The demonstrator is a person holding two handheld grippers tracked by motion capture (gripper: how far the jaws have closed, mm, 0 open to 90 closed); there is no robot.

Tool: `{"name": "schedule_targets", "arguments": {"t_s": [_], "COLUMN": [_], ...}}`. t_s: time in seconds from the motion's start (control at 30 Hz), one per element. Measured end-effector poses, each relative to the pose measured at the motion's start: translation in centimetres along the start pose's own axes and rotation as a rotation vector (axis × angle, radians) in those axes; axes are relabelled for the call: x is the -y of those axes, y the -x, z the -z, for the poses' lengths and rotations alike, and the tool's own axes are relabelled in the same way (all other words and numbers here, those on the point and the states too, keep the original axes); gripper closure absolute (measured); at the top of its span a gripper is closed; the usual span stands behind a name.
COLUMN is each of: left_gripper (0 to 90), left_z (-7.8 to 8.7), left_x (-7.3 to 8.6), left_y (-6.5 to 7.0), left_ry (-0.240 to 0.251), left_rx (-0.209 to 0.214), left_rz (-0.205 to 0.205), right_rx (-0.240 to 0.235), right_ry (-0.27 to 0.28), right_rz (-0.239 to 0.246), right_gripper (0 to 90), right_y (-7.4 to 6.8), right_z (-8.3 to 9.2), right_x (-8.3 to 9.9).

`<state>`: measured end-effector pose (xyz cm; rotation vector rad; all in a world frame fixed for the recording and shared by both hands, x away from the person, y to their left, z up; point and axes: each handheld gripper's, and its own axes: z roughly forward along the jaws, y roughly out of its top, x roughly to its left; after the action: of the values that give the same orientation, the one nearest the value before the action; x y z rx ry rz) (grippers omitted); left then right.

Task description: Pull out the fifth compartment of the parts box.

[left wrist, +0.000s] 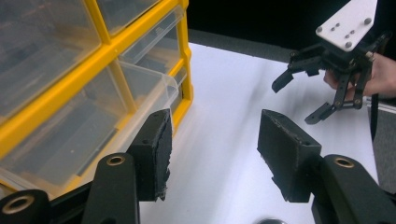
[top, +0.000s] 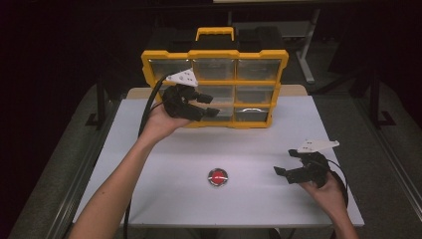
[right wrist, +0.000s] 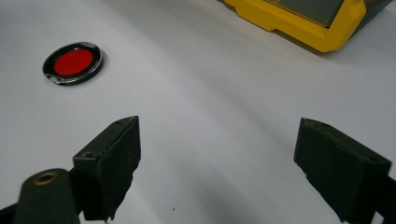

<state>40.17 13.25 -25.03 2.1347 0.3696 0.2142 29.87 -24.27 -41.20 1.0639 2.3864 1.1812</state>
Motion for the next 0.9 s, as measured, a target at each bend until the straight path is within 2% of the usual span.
{"name": "schedule_targets", "arguments": {"t_s": [0.27, 0.47, 0.53, 0.9], "left_gripper": [45.4, 45.7, 45.2, 49.4], "left_z": [-0.5, -1.6, -1.9, -3.5], "left_x": [-1.5, -1.7, -1.7, -1.0], "left_y": [-2.1, -3.4, -3.7, -5.3], "left_ry": [-0.070, -0.099, -0.109, -0.195], "left_rx": [-0.003, 0.006, 0.010, 0.031], "left_rz": [-0.055, -0.056, -0.073, -0.053], "right_rx": [0.002, -0.001, -0.003, -0.012], "right_ry": [-0.001, -0.002, -0.002, -0.004], "right_rz": [-0.007, 0.002, 0.002, 0.004], "right_gripper": [13.8, 13.8, 13.8, 13.8], "right_y": [0.2, 0.3, 0.3, 0.1], "right_z": [0.0, 0.0, 0.0, -0.2], "right_x": [0.1, 0.1, 0.1, 0.1]}}
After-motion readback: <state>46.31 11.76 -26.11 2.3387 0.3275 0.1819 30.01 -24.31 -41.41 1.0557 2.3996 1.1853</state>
